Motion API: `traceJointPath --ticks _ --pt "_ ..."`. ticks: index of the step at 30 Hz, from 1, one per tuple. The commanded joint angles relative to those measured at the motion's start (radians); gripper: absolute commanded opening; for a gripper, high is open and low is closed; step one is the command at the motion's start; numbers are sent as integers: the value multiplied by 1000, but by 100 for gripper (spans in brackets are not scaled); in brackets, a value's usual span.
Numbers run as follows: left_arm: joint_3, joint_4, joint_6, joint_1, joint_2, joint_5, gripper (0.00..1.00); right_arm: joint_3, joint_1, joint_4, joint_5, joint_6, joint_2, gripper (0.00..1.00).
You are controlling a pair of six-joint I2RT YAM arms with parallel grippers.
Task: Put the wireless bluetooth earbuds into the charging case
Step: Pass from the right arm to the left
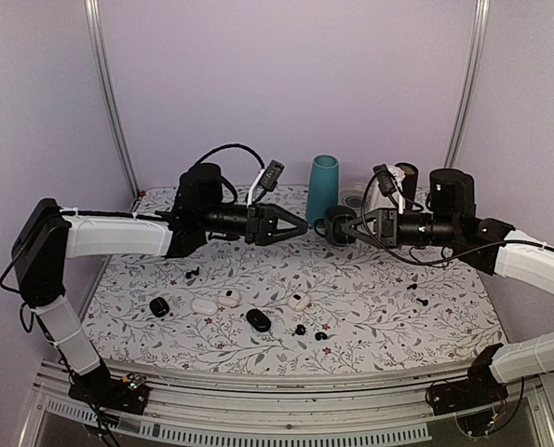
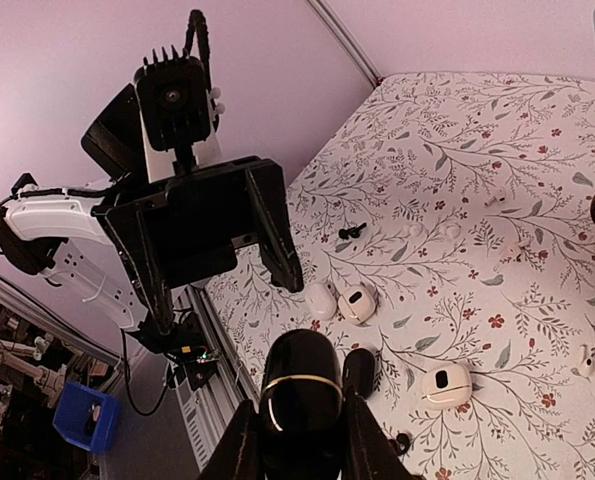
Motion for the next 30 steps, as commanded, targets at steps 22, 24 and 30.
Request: traceJointPath --ticks 22,24,30 --pt "113 60 7 -8 73 147 63 123 7 -50 -92 -106 129 3" --pt "109 72 6 -7 69 165 63 129 6 -56 -93 -109 133 3" --pt "108 73 8 -7 60 200 61 142 6 -67 -102 -116 141 3"
